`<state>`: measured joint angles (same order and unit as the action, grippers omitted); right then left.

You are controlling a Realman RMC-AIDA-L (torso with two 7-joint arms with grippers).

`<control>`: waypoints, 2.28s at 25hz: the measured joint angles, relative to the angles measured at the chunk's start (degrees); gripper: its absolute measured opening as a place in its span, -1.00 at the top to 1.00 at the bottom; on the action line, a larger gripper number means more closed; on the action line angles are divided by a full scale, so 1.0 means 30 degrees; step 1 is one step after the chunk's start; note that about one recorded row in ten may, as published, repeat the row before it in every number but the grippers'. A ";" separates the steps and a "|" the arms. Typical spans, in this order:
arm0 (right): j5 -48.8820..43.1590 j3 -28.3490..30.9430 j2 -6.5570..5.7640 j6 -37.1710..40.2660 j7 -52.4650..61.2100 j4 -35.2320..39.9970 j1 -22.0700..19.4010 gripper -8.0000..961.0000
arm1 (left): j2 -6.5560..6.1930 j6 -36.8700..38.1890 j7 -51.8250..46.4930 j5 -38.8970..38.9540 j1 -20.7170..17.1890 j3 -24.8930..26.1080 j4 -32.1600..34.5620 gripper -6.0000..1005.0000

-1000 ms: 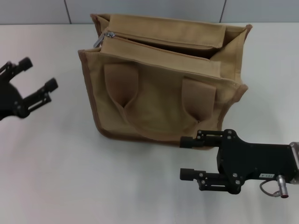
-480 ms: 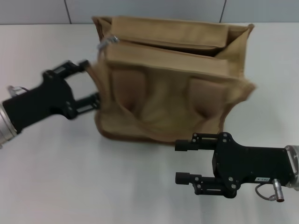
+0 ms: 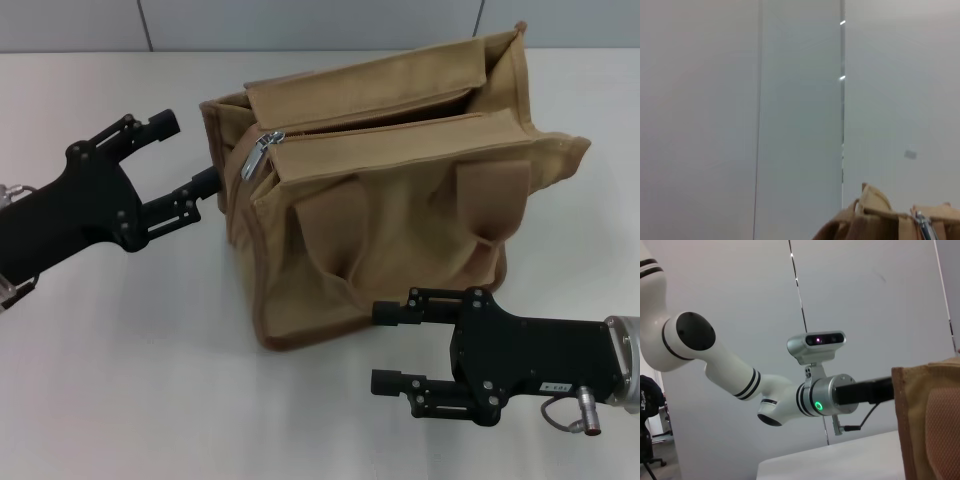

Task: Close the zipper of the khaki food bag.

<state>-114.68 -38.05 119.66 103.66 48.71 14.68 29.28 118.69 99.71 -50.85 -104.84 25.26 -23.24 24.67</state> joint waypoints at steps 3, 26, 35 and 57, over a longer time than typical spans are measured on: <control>0.0000 -0.0021 -0.0001 -0.0070 -0.0005 -0.0012 0.0007 -0.34 | -0.0021 -0.0082 0.0055 -0.0210 -0.0253 -0.0579 0.0039 -0.63; -0.0006 0.0174 -0.0016 -0.0072 -0.0027 -0.0212 0.0056 -0.34 | 0.0036 -0.0750 -0.0141 0.0081 0.0253 -0.1644 -0.0494 -0.63; -0.0006 0.0197 -0.0014 -0.0075 -0.0036 -0.0207 0.0079 -0.34 | 0.0040 -0.0591 -0.0598 0.0569 0.0300 -0.1749 -0.0550 -0.36; 0.1906 0.0228 -0.0013 -0.0058 -0.0037 -0.0527 -0.0007 -0.34 | 0.0001 -0.0118 -0.0888 0.2801 0.0311 -0.1606 -0.0942 0.83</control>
<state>-108.96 -37.36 119.62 103.49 48.60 13.10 29.26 118.70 99.36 -53.51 -96.44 26.19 -28.06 21.85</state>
